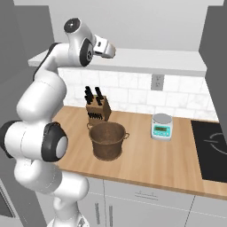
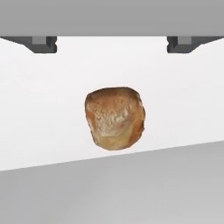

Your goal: Open the cabinet, pick up the bread from the cabinet and place it in the basket. Then move the basket to the dining counter.

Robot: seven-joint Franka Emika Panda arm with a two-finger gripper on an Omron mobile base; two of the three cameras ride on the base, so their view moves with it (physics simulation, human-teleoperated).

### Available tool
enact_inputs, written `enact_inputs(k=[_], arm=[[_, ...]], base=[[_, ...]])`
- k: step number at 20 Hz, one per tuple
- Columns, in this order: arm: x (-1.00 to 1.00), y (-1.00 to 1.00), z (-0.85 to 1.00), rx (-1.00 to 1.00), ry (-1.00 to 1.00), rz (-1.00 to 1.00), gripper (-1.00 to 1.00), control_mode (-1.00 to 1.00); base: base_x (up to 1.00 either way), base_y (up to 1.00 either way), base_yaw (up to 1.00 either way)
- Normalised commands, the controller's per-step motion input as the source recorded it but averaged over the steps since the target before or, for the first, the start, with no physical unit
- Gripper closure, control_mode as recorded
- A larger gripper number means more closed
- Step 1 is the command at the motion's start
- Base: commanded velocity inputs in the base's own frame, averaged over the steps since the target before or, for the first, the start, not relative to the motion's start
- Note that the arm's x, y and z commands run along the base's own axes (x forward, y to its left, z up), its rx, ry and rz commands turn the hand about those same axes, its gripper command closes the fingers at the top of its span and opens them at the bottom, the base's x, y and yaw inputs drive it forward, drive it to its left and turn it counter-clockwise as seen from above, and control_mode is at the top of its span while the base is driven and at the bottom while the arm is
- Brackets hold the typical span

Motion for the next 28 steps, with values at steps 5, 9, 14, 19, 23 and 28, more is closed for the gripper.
enact_inputs(k=[5,9,14,19,23,28], arm=[[0.41,-0.10,0.02,0.00,0.00,0.00,-1.00,-1.00],[0.39,-0.05,0.00,-0.01,0.00,0.00,-1.00,-1.00],[0.30,0.00,0.00,-0.05,0.00,0.00,-1.00,-1.00],[0.51,0.00,0.00,0.00,0.00,0.00,-1.00,-1.00],[0.39,-0.07,-0.03,-0.01,0.02,0.00,-1.00,-1.00],[0.23,-0.12,-0.18,-0.04,0.00,0.00,-1.00,-1.00]], base=[[0.00,0.00,0.00],[0.00,0.00,0.00],[0.00,0.00,0.00],[0.00,0.00,0.00],[0.00,0.00,0.00],[0.00,0.00,0.00]])
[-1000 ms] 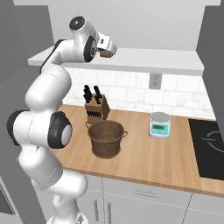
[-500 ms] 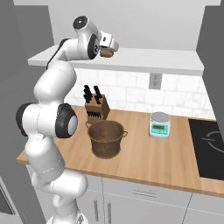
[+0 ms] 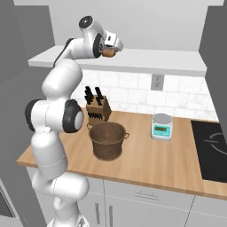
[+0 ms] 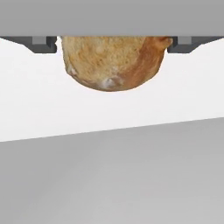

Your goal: Open the cabinet, pick up the bread from the cabinet and place it in the basket. Then move the basket to the dining counter.

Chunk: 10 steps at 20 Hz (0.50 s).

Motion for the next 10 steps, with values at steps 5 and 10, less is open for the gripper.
enact_inputs(k=[5,10], arm=[[0.09,-0.14,-0.46,-0.10,0.00,-0.01,-1.00,-1.00],[0.08,-0.12,-0.48,-0.05,0.00,-0.01,-1.00,-1.00]], base=[[0.00,0.00,0.00],[0.00,0.00,0.00]])
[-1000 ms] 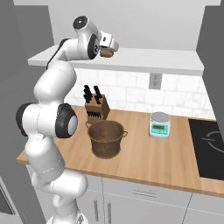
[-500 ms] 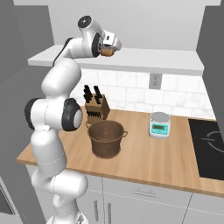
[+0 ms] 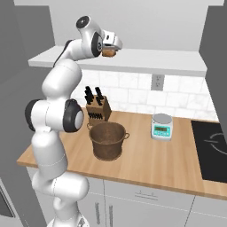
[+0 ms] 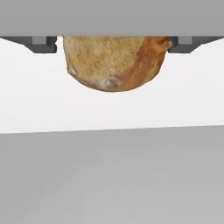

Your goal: Open the cabinet, pick up the bread from the cabinet and place it in the basket. Then move the basket to the dining counter.

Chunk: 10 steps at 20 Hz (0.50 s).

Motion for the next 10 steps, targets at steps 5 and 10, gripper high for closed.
enact_inputs(k=[5,10], arm=[[0.00,0.00,-0.37,0.08,0.00,0.00,1.00,-1.00],[0.00,0.00,-0.12,0.02,-0.03,0.00,1.00,-1.00]], base=[[0.00,0.00,0.00],[0.00,0.00,0.00]])
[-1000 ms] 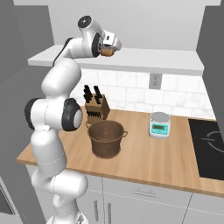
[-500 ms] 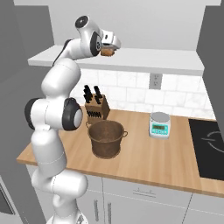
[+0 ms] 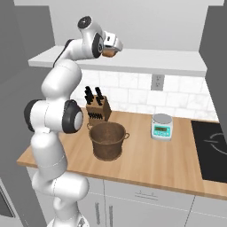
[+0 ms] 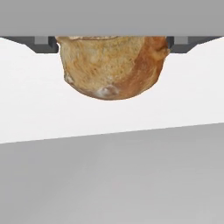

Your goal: Open the cabinet, pick up the bread from the cabinet and place it in the basket. Then move the basket to the dining counter.

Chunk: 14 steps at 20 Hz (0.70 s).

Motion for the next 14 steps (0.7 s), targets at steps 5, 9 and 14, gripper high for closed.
enact_inputs(k=[5,9,14], arm=[[0.00,0.00,-0.08,0.00,-0.12,0.00,1.00,-1.00],[-0.36,0.08,-0.06,0.00,-0.05,-0.01,1.00,-1.00],[-1.00,0.00,0.05,0.02,-0.07,-0.04,1.00,-1.00]], base=[[0.00,0.00,0.00],[0.00,0.00,0.00],[0.00,0.00,0.00]])
